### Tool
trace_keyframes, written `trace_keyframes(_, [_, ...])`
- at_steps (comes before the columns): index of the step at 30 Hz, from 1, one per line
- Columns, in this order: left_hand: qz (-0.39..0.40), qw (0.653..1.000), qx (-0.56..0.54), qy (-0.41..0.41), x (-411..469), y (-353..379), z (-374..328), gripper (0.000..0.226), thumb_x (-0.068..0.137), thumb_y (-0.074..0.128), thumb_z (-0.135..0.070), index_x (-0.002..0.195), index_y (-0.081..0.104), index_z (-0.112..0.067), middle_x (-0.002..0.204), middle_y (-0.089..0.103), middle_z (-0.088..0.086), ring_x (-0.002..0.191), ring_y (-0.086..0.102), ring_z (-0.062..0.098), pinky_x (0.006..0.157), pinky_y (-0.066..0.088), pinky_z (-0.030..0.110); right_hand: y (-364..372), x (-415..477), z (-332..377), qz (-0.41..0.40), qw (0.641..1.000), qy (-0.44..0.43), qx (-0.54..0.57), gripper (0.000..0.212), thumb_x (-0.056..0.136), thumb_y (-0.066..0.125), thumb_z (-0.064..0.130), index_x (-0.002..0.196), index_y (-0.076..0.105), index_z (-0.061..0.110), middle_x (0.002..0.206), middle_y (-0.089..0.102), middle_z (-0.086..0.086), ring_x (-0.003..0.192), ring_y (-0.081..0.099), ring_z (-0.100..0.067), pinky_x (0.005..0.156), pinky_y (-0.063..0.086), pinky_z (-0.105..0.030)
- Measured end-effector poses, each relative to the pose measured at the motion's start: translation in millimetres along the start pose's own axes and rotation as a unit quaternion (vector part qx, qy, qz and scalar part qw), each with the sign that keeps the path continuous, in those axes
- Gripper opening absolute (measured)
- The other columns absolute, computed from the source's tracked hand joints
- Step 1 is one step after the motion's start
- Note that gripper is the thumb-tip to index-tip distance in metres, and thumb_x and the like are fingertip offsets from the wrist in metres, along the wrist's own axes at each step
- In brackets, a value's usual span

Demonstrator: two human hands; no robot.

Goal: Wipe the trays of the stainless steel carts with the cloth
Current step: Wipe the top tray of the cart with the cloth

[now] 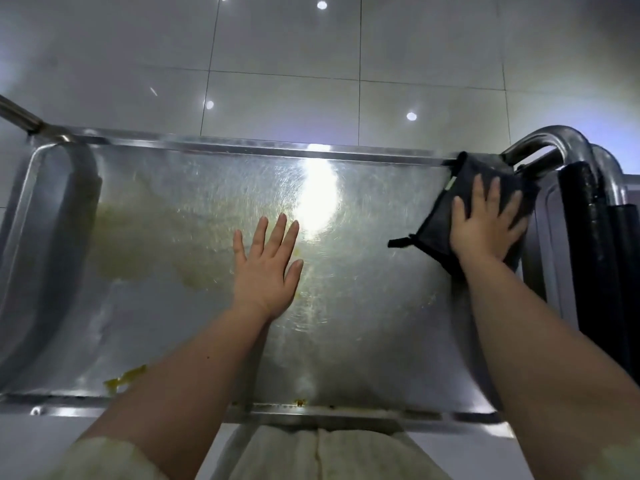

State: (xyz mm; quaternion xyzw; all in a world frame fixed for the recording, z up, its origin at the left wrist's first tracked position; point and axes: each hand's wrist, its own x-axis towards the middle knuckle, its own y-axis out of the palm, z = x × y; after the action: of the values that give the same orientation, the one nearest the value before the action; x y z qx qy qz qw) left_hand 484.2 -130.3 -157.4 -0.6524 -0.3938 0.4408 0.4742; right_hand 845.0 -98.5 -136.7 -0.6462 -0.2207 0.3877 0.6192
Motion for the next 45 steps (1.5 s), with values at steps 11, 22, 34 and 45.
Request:
trace_keyframes(11, [-0.009, 1.000, 0.017, 0.004, 5.3, 1.8, 11.0, 0.062, 0.099, 0.016, -0.048, 0.157, 0.005, -0.031, 0.164, 0.001, -0.005, 0.151, -0.003, 0.024, 0.117, -0.008, 0.059, 35.1, -50.1, 158.4, 0.035, 0.953, -0.296, -0.054, 0.058, 0.100, 0.013, 0.058, 0.154, 0.001, 0.040, 0.164, -0.003, 0.011, 0.150, -0.008, -0.028, 0.116, -0.009, -0.059])
trace_keyframes(22, [-0.005, 1.000, 0.012, -0.002, 4.2, 0.7, 9.7, 0.061, 0.099, 0.012, -0.049, 0.157, -0.001, -0.031, 0.164, -0.006, -0.006, 0.151, -0.009, 0.022, 0.117, -0.009, 0.058, 66.6, -233.6, 20.5, 0.031, 0.895, -0.443, -0.052, 0.059, 0.099, 0.031, 0.054, 0.154, 0.023, 0.035, 0.163, 0.017, 0.005, 0.150, 0.009, -0.034, 0.113, 0.016, -0.066])
trace_keyframes(34, [-0.017, 1.000, -0.003, 0.006, 7.4, 4.8, 11.1, 0.060, 0.100, 0.014, -0.049, 0.157, 0.000, -0.034, 0.165, -0.004, -0.006, 0.151, -0.008, 0.023, 0.117, -0.007, 0.060, 35.8, -55.0, 149.6, 0.035, 0.975, -0.216, -0.044, 0.062, 0.096, 0.015, 0.064, 0.153, -0.002, 0.044, 0.164, -0.007, 0.006, 0.147, -0.012, -0.041, 0.111, -0.010, -0.068])
trace_keyframes(45, [-0.027, 1.000, 0.003, 0.004, 8.0, 8.7, 8.6, 0.059, 0.101, 0.013, -0.052, 0.156, 0.002, -0.035, 0.165, 0.000, -0.004, 0.151, -0.004, 0.024, 0.116, -0.003, 0.063, 69.6, -258.8, 25.6, 0.030, 0.936, -0.348, -0.050, 0.064, 0.095, 0.036, 0.059, 0.154, 0.022, 0.037, 0.163, 0.016, -0.001, 0.148, 0.004, -0.044, 0.110, 0.006, -0.073])
